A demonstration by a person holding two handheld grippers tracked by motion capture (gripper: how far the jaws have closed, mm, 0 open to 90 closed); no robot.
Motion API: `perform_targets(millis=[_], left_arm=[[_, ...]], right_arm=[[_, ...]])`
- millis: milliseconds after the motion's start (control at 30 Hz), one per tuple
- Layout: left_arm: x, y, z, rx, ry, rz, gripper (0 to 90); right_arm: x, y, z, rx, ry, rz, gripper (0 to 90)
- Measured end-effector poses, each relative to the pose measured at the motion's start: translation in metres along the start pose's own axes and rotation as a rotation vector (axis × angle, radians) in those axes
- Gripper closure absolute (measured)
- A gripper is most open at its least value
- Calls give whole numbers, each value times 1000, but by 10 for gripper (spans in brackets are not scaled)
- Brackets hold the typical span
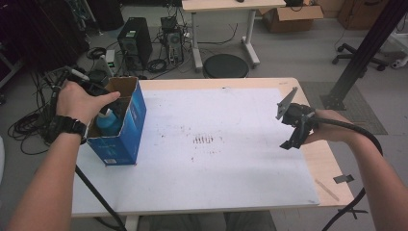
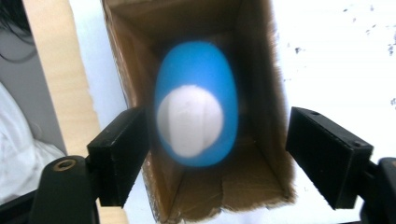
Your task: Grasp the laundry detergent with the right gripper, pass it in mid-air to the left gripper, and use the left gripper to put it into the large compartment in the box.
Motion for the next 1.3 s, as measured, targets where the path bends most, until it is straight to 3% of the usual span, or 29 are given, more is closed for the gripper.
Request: perform_targets(millis=[200, 367, 467, 633, 833, 1133, 1300], left_arm=[[-7, 21, -26, 4, -96, -36, 206], [-14, 28, -63, 49, -224, -65, 180], [-14, 25, -88, 92, -317, -69, 167], [-13, 13, -122, 152, -432, -72, 143], [-8, 1, -151, 198, -546, -60, 95], [2, -14, -186, 246, -650, -46, 49], [4, -20, -196, 266, -675, -39, 50]], right_arm=[[-3, 3, 0, 2, 4, 0, 73], [-3, 3, -1, 2, 5, 2, 73], [-4, 3, -2, 1, 2, -2, 72], [-7, 2, -4, -19, -8, -10, 69], [-11, 1, -2, -28, -4, -21, 65], [-14, 0, 3, -57, -1, -34, 49], [-16, 0, 4, -61, 4, -38, 47]])
Point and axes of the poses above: each handheld gripper's, and its own axes: y roughly backward along the jaws, x roughly out of its underside, z roughly to its left, the point moved 5 cm from there along -y, roughly forward along the jaws, and after that the axes turned 7 degrees about -z, right-handed, at the moved point
